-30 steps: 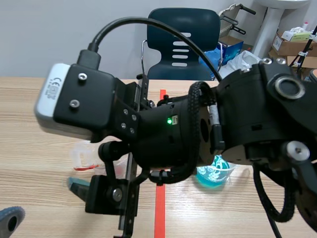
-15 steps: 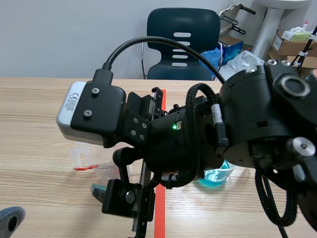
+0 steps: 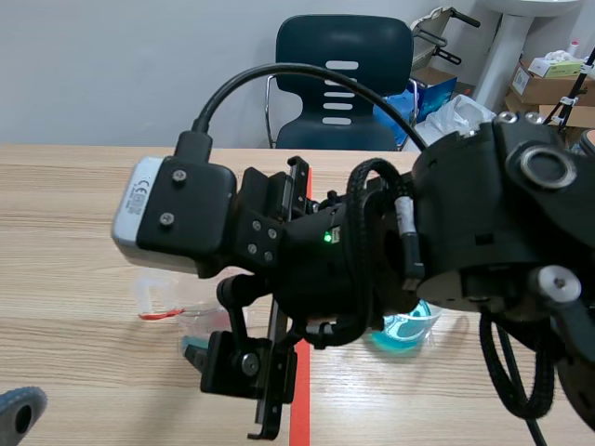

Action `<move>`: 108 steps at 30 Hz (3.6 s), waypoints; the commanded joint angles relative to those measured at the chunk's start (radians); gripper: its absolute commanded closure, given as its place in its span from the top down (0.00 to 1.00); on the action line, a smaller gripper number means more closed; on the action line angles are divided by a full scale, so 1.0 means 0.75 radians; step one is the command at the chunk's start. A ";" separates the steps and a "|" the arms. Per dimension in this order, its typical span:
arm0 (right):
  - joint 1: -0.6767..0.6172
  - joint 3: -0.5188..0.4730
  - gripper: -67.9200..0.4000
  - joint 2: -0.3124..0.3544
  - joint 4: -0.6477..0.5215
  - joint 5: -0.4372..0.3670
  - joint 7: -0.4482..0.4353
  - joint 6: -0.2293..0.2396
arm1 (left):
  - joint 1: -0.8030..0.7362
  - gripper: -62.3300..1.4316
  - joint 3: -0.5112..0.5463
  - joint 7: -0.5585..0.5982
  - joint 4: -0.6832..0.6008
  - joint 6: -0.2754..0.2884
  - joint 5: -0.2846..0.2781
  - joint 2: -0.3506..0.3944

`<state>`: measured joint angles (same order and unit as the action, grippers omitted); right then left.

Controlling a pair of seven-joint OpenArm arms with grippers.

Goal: Do the redox reaction experiment

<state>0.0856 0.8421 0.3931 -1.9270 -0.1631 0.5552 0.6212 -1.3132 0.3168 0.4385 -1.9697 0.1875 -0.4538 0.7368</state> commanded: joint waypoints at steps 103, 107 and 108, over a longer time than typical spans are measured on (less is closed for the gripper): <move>0.110 0.110 0.02 -0.180 0.223 0.416 -0.438 0.033 | -0.005 1.00 -0.003 0.019 -0.016 0.008 -0.009 -0.014; 0.107 0.039 0.02 -0.177 0.223 0.298 -0.434 0.028 | -0.005 1.00 -0.003 0.019 -0.016 0.008 -0.009 -0.014; 0.107 0.020 0.02 -0.176 0.223 0.270 -0.433 0.028 | -0.005 1.00 -0.003 0.019 -0.016 0.008 -0.009 -0.014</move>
<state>0.1543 0.8658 0.2607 -1.7500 0.0532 0.2436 0.6472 -1.3132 0.3168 0.4385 -1.9697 0.1875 -0.4538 0.7368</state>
